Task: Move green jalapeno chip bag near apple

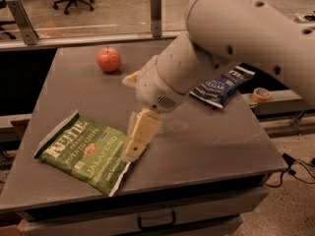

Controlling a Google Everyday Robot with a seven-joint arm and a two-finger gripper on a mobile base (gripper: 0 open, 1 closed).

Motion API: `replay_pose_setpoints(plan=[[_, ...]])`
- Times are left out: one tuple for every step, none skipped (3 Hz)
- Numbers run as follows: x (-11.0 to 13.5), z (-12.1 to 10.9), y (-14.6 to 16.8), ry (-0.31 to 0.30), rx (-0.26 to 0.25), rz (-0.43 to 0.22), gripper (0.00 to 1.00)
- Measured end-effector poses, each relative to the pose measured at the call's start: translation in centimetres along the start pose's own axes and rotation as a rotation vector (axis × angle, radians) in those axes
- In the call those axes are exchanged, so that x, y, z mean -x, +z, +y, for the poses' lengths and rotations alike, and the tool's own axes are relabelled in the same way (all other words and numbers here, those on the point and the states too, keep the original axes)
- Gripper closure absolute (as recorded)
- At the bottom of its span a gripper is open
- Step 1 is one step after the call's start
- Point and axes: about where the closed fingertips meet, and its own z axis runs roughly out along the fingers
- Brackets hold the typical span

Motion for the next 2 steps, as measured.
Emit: replay_pose_setpoints(plan=[[2.7, 1.0, 4.0, -0.023, 0.040, -0.093, 0.00], [4.3, 1.9, 7.0, -0.033, 0.064, -0.160, 0.00]])
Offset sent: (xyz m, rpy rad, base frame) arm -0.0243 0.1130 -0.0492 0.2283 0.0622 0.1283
